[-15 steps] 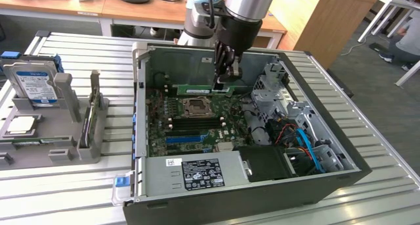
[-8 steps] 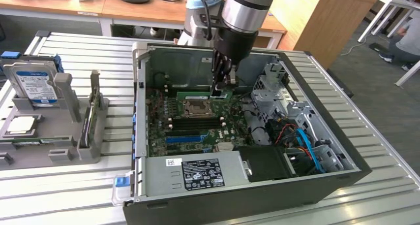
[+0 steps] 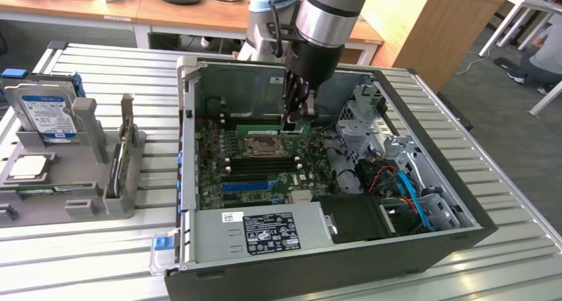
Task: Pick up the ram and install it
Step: 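Insert the ram into the slot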
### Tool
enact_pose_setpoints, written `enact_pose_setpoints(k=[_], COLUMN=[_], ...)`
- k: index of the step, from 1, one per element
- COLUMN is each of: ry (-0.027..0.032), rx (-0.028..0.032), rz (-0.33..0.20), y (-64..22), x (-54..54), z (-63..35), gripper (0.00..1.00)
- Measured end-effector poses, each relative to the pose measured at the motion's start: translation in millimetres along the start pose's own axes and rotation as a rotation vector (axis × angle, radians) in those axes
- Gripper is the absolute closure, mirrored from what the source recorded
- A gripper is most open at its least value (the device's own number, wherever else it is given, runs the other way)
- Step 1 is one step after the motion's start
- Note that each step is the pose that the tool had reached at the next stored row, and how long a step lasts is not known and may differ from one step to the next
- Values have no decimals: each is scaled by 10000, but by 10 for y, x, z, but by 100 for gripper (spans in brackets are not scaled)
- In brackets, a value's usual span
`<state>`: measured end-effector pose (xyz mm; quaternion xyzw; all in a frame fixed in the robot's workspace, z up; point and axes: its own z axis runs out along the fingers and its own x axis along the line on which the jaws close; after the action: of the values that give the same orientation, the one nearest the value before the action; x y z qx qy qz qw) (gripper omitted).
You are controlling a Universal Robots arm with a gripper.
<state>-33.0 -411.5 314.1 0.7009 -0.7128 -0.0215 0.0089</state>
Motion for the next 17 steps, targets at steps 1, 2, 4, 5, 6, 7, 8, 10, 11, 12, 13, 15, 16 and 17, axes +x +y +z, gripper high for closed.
enact_pose_setpoints(k=[1, 2, 4, 5, 6, 7, 8, 10, 11, 12, 13, 15, 16, 17], ry=[0, 0, 0, 1, 1, 1, 0, 1, 0, 0, 0, 0, 0, 0], rx=[0, 0, 0, 0, 0, 0, 0, 0, 0, 0, 0, 0, 0, 0], rz=[0, 0, 0, 0, 0, 0, 0, 1, 1, 1, 1, 1, 1, 2], y=[0, 0, -1, -1, -2, -2, -2, -3, -3, -3, -3, -4, -4, -4], x=[0, 0, 0, 1, 1, 1, 1, 1, 1, 1, 1, 2, 2, 2], z=[6, 12, 23, 29, 34, 40, 46, 57, 63, 69, 75, 86, 91, 95], gripper=[89, 89, 89, 89, 89, 89, 89, 89, 89, 89, 89, 89, 89, 89])
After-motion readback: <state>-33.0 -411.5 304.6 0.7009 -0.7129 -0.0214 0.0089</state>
